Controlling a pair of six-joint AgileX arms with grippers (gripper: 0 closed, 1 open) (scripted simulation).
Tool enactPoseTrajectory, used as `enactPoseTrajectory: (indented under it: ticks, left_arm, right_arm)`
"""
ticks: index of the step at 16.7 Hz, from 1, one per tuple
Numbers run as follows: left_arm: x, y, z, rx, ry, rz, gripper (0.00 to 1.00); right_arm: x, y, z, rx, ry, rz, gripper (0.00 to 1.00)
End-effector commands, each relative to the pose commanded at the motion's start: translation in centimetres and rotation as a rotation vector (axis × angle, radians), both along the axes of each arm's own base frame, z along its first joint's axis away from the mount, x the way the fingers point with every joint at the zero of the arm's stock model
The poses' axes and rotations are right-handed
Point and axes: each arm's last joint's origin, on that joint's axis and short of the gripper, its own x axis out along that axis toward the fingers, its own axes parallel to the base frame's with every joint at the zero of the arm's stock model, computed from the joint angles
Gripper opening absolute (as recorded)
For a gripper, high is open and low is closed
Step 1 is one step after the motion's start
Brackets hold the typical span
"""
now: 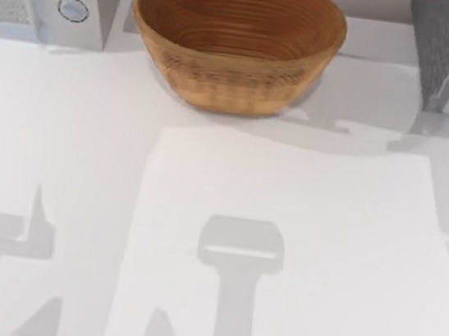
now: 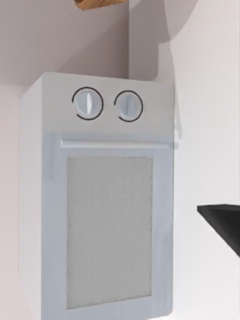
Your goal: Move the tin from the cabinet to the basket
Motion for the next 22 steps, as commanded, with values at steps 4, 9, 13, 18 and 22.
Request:
enactPoseTrajectory:
  ticks: [4, 9, 13, 18, 22]
  left_arm:
    - [0.0, 0.0, 0.0, 0.0, 0.0, 0.0, 1.0]
    - [0.0, 0.0, 0.0, 0.0, 0.0, 0.0, 1.0]
    - [0.0, 0.0, 0.0, 0.0, 0.0, 0.0, 1.0]
    - [0.0, 0.0, 0.0, 0.0, 0.0, 0.0, 1.0]
    - [0.0, 0.0, 0.0, 0.0, 0.0, 0.0, 1.0]
  right_arm:
    - [1.1, -0.5, -7.9, -0.068, 0.175, -0.006, 0.0]
    - [0.2, -1.7, -21.3, -0.095, 0.328, -0.004, 0.0]
    - [-1.0, -2.6, -32.4, -0.103, 0.436, 0.0, 0.0]
    - [-2.1, -3.3, -38.8, -0.081, 0.289, 0.001, 0.0]
    - [-2.1, -3.5, -39.8, -0.071, 0.207, 0.003, 0.0]
